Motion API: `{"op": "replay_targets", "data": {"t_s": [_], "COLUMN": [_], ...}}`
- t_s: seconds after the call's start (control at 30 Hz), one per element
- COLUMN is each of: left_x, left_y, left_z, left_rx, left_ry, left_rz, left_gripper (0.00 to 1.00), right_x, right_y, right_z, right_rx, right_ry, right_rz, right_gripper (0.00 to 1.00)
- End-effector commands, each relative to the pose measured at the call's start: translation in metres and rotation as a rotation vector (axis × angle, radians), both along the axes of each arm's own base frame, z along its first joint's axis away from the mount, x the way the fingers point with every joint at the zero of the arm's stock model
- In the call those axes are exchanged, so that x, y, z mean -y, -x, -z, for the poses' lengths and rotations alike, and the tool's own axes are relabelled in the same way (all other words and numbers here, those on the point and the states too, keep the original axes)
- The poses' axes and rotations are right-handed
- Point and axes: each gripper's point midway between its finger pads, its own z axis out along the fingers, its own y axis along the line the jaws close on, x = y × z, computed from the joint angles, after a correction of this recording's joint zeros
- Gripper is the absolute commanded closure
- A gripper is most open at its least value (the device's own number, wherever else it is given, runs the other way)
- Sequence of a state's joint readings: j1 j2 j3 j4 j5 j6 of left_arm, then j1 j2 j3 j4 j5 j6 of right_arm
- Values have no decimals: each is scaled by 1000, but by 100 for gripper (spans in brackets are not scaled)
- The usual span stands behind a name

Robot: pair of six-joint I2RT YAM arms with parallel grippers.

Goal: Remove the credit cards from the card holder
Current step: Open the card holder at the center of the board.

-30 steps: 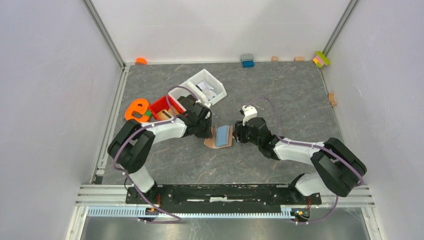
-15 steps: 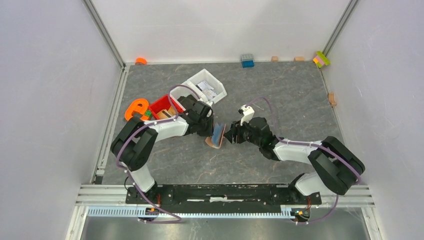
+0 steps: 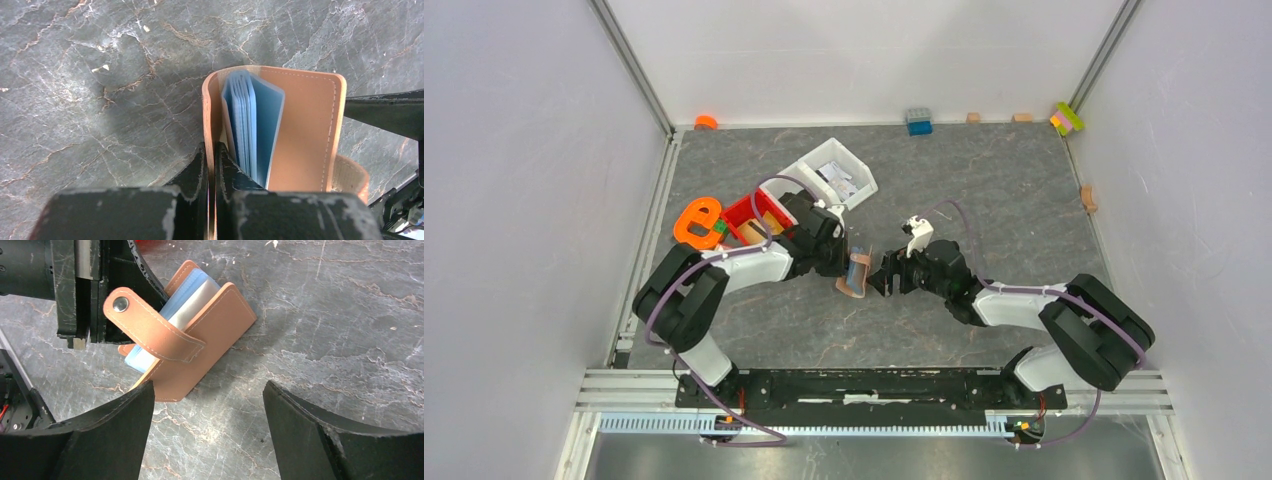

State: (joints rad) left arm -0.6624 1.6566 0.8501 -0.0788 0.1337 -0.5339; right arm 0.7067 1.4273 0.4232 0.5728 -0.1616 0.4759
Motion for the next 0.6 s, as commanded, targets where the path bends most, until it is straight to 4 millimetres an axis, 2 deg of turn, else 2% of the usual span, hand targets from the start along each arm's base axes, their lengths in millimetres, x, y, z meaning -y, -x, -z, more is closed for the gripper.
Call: {"op": "replay_targets", "data": {"t_s": [0.0, 0.23, 0.57], "left_x": [8, 16, 26], "left_y": [-4, 1, 7], "left_z": [-22, -33, -42], "left_rx": [44, 51, 43], "left_ry": [72, 131, 202], "left_rz": [-8, 30, 52], "left_gripper": [98, 98, 98], "right_x": [-10, -13, -21], "right_y": [1, 5, 5], "right_z": [-21, -29, -19], "right_rx": [48, 75, 38], "right_ry": [-71, -101, -84], "right_rz": [-35, -70, -106], "right_gripper": [15, 13, 18]}}
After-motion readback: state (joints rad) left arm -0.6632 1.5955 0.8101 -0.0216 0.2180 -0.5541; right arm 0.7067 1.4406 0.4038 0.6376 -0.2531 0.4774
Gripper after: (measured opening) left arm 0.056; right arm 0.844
